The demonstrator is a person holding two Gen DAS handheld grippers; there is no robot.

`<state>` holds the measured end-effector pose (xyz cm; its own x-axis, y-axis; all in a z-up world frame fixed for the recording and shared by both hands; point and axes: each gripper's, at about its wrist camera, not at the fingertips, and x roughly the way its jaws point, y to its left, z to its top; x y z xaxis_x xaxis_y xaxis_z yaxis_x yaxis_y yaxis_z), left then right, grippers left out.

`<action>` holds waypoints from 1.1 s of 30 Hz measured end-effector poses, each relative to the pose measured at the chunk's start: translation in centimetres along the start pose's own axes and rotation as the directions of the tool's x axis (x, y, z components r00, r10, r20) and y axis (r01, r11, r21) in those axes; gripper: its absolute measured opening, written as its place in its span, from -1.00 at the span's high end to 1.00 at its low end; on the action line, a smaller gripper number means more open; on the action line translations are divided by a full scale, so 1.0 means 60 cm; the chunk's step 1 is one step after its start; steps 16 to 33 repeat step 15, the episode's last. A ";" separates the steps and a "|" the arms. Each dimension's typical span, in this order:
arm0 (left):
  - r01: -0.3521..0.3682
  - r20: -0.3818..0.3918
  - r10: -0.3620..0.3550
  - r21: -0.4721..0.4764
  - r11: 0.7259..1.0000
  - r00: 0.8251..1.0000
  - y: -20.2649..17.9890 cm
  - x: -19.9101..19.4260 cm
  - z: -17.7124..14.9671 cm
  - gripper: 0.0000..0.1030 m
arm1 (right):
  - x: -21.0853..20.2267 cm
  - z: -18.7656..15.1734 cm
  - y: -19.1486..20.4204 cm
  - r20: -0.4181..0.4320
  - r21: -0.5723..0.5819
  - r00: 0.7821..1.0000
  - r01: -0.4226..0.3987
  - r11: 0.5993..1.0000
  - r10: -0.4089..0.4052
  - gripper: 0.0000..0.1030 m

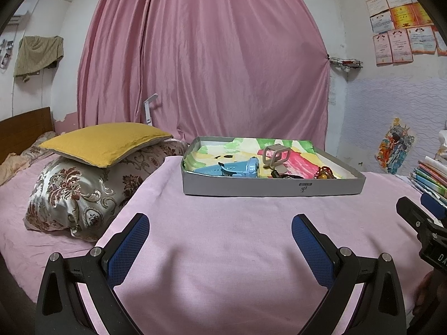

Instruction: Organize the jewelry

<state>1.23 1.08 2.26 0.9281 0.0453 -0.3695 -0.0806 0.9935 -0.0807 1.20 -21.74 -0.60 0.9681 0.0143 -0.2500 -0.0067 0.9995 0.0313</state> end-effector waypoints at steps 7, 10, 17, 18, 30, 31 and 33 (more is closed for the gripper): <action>-0.008 0.007 0.008 -0.005 1.000 1.000 0.000 -0.001 0.001 -0.98 | 0.000 0.000 0.000 -0.001 -0.001 1.000 0.000 1.000 0.000 -0.96; -0.010 0.007 0.010 -0.005 1.000 1.000 0.002 -0.001 0.002 -0.98 | 0.001 -0.001 0.001 -0.003 -0.004 1.000 -0.001 1.000 0.001 -0.96; -0.009 0.005 0.009 -0.004 1.000 1.000 0.001 0.001 0.003 -0.98 | 0.004 -0.003 0.005 -0.007 -0.013 1.000 -0.003 1.000 0.003 -0.96; -0.009 0.005 0.009 -0.004 1.000 1.000 0.001 0.001 0.003 -0.98 | 0.004 -0.003 0.005 -0.007 -0.013 1.000 -0.003 1.000 0.003 -0.96; -0.009 0.005 0.009 -0.004 1.000 1.000 0.001 0.001 0.003 -0.98 | 0.004 -0.003 0.005 -0.007 -0.013 1.000 -0.003 1.000 0.003 -0.96; -0.009 0.005 0.009 -0.004 1.000 1.000 0.001 0.001 0.003 -0.98 | 0.004 -0.003 0.005 -0.007 -0.013 1.000 -0.003 1.000 0.003 -0.96; -0.009 0.005 0.009 -0.004 1.000 1.000 0.001 0.001 0.003 -0.98 | 0.004 -0.003 0.005 -0.007 -0.013 1.000 -0.003 1.000 0.003 -0.96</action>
